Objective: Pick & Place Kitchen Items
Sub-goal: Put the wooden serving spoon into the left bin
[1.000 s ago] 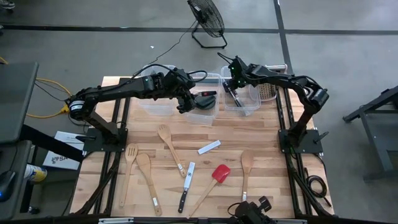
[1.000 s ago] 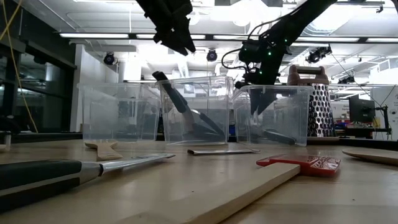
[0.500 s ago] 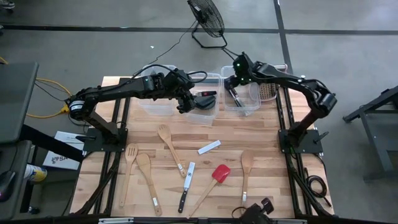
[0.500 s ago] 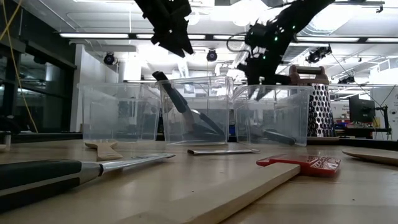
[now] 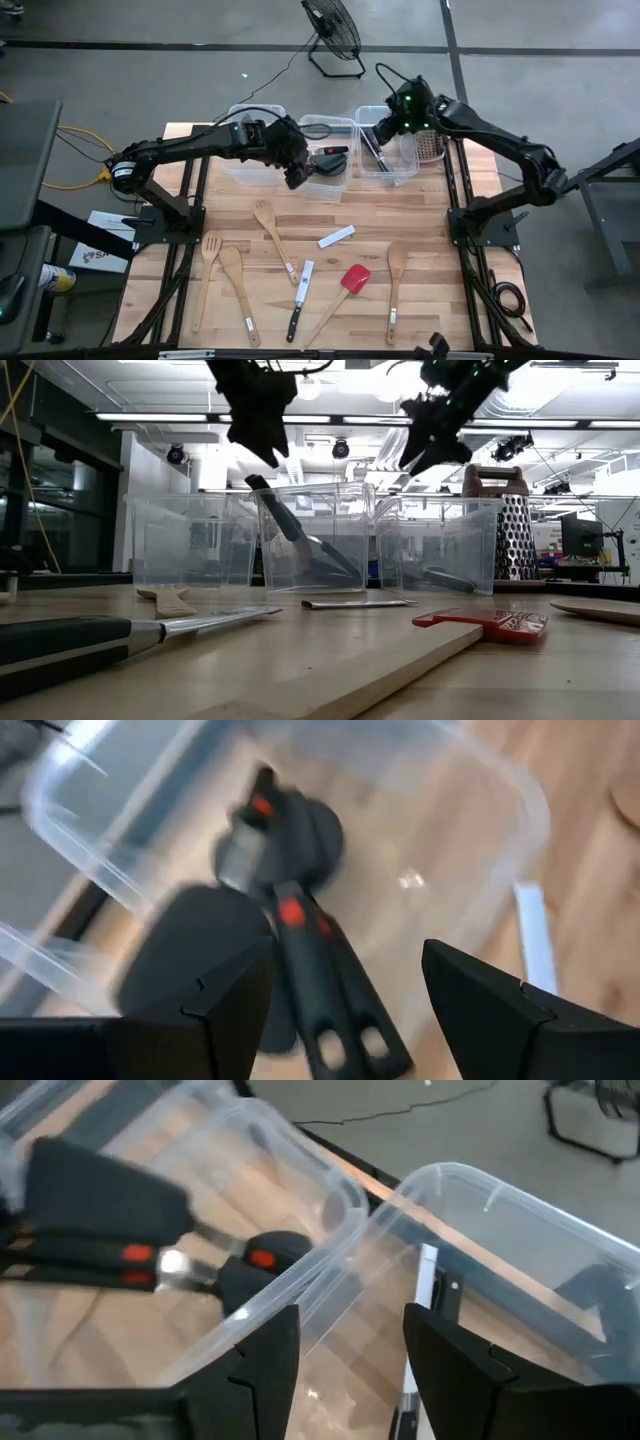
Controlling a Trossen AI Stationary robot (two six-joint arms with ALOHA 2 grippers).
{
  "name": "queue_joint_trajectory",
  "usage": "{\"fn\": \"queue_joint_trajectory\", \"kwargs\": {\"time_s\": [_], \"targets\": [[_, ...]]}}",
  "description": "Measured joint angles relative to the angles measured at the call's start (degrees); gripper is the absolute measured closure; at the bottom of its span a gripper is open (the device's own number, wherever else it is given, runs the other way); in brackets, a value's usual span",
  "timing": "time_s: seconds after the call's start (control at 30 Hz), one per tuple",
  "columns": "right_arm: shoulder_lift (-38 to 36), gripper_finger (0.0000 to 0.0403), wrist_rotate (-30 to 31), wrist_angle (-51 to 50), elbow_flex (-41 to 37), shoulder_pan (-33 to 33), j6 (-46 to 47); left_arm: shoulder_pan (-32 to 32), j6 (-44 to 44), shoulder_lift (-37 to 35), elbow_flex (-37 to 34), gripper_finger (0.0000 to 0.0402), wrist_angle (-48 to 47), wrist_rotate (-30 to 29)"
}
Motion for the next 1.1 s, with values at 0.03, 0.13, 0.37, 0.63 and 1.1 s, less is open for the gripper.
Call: {"fn": "queue_joint_trajectory", "kwargs": {"time_s": [0.03, 0.13, 0.37, 0.63, 1.1], "targets": [[-1.0, 0.0231, -0.2, -0.9, 0.0, 0.2, -0.8, -0.3, 0.4, 0.0, 0.0, 0.0149, -1.2, 1.2], [-3.6, 0.0231, 0.4, -3.1, 0.0, 1.4, -2.1, -1.8, 0.1, 0.0, 0.0, 0.0149, -4.3, 2.4], [-8.9, 0.0231, 1.1, -8.6, 0.0, 3.4, -2.7, -7.0, -10.9, 0.0, 0.0, 0.0149, -6.4, 2.3], [-13.2, 0.0231, 2.0, -14.1, 0.0, 7.7, -4.1, -15.3, -23.0, 0.0, 0.0, 0.0149, -6.6, -3.3], [-15.8, 0.0231, 1.8, -25.6, 0.0, 20.1, 6.5, -22.9, -32.8, 0.0, 0.0, 0.0149, -6.8, -11.5]]}}
